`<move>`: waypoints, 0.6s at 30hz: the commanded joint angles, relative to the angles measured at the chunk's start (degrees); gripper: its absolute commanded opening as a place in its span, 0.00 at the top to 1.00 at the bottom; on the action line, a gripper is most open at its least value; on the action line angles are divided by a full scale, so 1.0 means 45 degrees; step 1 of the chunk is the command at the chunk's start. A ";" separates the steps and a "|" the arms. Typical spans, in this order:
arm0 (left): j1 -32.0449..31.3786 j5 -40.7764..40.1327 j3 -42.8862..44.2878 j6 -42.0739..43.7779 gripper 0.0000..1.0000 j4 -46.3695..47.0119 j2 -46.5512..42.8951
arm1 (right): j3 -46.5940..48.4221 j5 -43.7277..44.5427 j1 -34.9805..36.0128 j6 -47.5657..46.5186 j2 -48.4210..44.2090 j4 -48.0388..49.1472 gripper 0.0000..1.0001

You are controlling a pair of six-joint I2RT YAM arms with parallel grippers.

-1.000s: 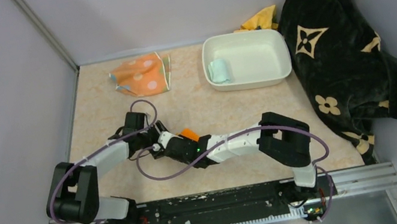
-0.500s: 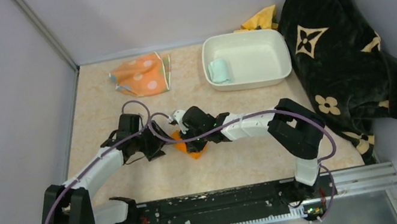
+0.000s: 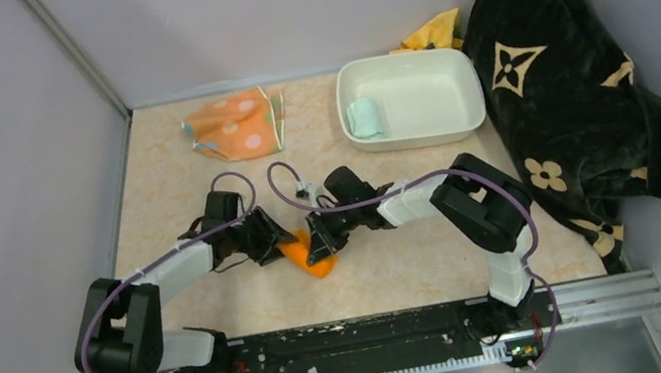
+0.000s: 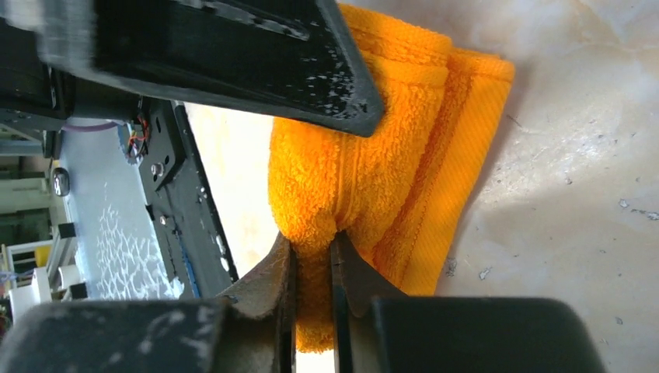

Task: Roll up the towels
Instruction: Roll the towel at the center of the board, then pick up the towel at the center of the board.

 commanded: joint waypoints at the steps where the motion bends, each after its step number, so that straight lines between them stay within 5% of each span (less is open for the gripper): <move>1: -0.0044 -0.0032 -0.0171 -0.0083 0.50 0.0551 0.0747 | -0.0189 0.1219 0.0309 -0.0344 -0.0441 -0.2305 0.82; 7: -0.0082 -0.0650 -0.0134 0.0375 0.54 -0.0137 0.1279 | 0.1261 0.7032 0.1965 -0.2061 -0.2394 -0.5181 0.45; 12: -0.0131 -0.0898 0.0024 0.0662 0.55 -0.0481 0.1689 | 0.2794 1.1277 0.3924 -0.3387 -0.2340 -0.6496 0.40; 18: -0.0166 -0.1012 0.0106 0.0780 0.55 -0.0549 0.1921 | 0.4201 1.3439 0.5080 -0.3731 -0.0899 -0.7127 0.39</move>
